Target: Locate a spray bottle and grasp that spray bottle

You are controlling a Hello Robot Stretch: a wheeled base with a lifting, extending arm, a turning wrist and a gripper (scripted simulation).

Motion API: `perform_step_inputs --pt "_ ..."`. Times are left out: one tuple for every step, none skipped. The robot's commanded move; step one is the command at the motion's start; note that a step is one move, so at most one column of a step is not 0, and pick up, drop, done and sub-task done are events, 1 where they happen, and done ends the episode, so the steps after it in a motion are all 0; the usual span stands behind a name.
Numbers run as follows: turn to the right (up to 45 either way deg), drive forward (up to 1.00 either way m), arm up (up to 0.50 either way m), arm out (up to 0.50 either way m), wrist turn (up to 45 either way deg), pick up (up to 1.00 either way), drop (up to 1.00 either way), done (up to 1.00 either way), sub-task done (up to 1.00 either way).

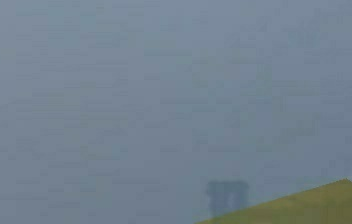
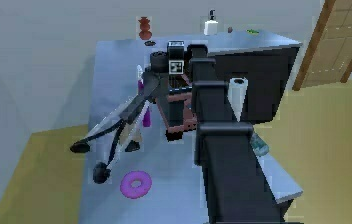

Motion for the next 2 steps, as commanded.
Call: perform_step_inputs --pt "0.0 0.00 0.00 0.00 45.0 0.00 0.00 0.00 0.00" --pt "0.0 0.00 0.00 0.00 45.0 0.00 0.00 0.00 0.00"
